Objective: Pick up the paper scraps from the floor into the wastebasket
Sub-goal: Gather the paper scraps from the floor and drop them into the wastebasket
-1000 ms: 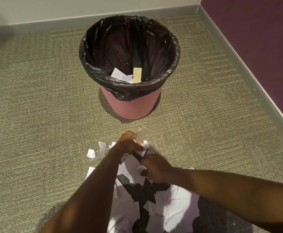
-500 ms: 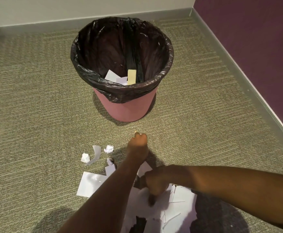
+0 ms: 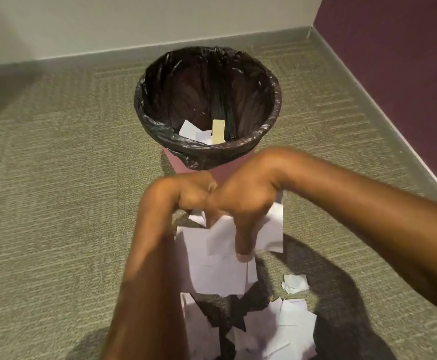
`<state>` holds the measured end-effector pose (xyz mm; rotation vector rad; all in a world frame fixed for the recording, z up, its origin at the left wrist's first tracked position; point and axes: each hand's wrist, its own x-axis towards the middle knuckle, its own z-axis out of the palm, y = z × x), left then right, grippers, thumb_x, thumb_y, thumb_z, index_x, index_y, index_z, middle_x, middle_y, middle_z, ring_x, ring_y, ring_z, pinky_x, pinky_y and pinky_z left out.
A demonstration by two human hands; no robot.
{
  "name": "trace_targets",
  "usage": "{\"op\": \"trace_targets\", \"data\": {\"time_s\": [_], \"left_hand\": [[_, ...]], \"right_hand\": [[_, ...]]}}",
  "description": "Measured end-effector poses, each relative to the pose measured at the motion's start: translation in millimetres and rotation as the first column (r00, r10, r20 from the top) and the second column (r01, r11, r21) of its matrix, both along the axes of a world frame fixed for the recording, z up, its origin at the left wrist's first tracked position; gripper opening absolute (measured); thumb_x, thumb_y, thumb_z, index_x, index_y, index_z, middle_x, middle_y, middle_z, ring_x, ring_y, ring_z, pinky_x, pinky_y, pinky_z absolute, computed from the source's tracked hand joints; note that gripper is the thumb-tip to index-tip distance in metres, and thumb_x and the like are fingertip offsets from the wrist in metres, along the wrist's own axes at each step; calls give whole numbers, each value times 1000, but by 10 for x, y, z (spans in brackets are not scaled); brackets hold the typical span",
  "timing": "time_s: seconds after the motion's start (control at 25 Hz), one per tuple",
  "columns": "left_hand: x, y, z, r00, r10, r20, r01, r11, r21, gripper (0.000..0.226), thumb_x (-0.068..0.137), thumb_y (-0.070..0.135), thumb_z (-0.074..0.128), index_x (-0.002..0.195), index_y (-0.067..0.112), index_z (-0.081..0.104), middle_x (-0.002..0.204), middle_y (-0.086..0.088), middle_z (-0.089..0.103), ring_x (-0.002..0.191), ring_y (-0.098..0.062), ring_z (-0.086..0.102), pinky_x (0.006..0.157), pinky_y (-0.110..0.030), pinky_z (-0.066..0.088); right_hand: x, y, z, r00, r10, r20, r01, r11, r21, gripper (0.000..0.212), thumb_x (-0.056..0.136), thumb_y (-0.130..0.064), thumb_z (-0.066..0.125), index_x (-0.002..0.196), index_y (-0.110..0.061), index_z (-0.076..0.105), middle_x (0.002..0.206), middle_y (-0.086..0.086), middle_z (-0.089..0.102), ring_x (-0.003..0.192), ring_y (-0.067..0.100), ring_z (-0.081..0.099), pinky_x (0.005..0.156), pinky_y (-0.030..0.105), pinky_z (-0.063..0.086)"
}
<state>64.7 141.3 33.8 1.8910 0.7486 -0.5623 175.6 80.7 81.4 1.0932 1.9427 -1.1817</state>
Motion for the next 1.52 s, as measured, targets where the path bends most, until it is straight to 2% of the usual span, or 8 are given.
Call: {"op": "trace_targets", "data": {"time_s": [0.08, 0.28, 0.4, 0.52, 0.88, 1.08, 1.32, 1.52], "left_hand": [[-386, 228, 267, 987, 43, 153, -46, 999, 15, 23, 49, 20, 71, 71, 14, 74, 67, -6, 70, 61, -16, 58, 54, -22, 44], [-737, 933, 856, 746, 426, 512, -586, 785, 201, 37, 69, 34, 81, 100, 16, 72, 95, -17, 74, 77, -40, 71, 66, -55, 59], [-280, 777, 1016, 431, 523, 735, -778, 629, 9, 12, 74, 13, 80, 81, 10, 70, 78, -12, 72, 57, -21, 72, 52, -30, 59], [51, 611, 952, 319, 668, 672, -859, 504, -94, 22, 75, 5, 79, 70, 7, 58, 67, -10, 65, 47, -12, 66, 48, -25, 58], [169, 638, 717, 402, 746, 531, -851, 519, -84, 25, 78, 7, 76, 95, -7, 65, 92, -23, 71, 76, -31, 74, 65, -41, 63], [123, 573, 702, 435, 747, 503, -843, 534, -64, 32, 84, 11, 70, 110, 8, 51, 87, -11, 60, 57, -20, 71, 59, -36, 63], [-32, 582, 702, 250, 708, 660, -919, 388, -69, 11, 85, 7, 61, 77, 3, 66, 62, -12, 65, 41, -17, 60, 42, -24, 50], [-107, 729, 660, 63, 570, 819, -981, 189, -55, 27, 76, 16, 58, 69, -9, 64, 56, -13, 56, 42, -16, 46, 45, -20, 35]], "right_hand": [[180, 67, 510, 970, -52, -239, 71, 995, 70, 15, 79, -36, 80, 88, -29, 70, 79, -20, 70, 73, 1, 66, 65, 19, 46], [512, 153, 979, 728, -344, -593, 574, 779, 252, 18, 76, -23, 80, 91, -17, 73, 77, -6, 75, 61, 7, 69, 48, 17, 49], [705, 381, 867, 543, -559, -627, 827, 487, 282, 31, 75, -31, 82, 101, -17, 74, 95, -1, 77, 81, 17, 74, 65, 28, 61], [793, 545, 633, 449, -701, -554, 894, 349, 283, 36, 74, -33, 83, 104, -18, 70, 100, 1, 73, 89, 23, 70, 72, 32, 58], [831, 577, 417, 247, -794, -556, 964, 142, 224, 43, 70, -26, 86, 105, -8, 70, 91, 4, 71, 82, 24, 68, 63, 28, 52], [783, 623, 339, 115, -798, -591, 991, 53, 122, 28, 75, -30, 83, 86, -15, 62, 86, 1, 69, 73, 17, 68, 53, 24, 52], [729, 633, 373, 84, -809, -582, 995, 40, 88, 45, 92, -32, 67, 117, 3, 54, 112, 18, 60, 77, 32, 75, 71, 46, 63], [690, 614, 505, 255, -678, -689, 959, 85, 272, 27, 95, -17, 63, 104, 8, 64, 90, 18, 69, 58, 19, 71, 54, 32, 60]]}}
